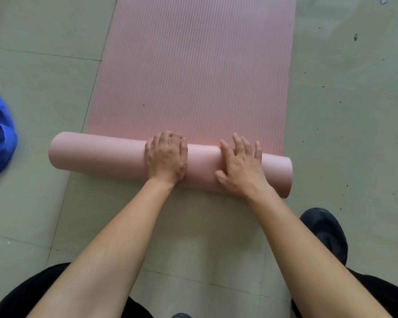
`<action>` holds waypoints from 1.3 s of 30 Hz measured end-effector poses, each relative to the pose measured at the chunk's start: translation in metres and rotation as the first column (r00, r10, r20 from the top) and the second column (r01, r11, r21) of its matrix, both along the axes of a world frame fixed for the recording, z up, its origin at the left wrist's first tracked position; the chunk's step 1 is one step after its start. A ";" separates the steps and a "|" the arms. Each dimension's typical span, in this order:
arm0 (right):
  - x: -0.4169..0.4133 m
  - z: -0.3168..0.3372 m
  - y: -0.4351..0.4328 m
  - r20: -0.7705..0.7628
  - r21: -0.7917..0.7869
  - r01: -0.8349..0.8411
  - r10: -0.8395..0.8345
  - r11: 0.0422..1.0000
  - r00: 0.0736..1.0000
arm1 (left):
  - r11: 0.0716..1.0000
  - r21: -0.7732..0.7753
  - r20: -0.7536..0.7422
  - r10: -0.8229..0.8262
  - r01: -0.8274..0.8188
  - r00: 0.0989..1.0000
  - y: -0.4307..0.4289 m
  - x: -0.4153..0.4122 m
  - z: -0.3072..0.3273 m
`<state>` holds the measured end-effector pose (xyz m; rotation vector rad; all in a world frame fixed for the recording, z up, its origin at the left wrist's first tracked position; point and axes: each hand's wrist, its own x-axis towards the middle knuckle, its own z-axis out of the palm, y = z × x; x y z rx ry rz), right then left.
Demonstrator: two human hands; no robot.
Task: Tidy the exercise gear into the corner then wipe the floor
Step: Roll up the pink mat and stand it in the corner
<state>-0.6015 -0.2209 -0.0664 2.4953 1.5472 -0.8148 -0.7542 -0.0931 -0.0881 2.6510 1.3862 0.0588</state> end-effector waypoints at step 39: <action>0.014 0.006 0.004 0.105 0.163 -0.036 0.019 0.986 0.994 | 0.989 0.071 -0.182 -0.114 0.129 0.977 0.030 0.022 0.007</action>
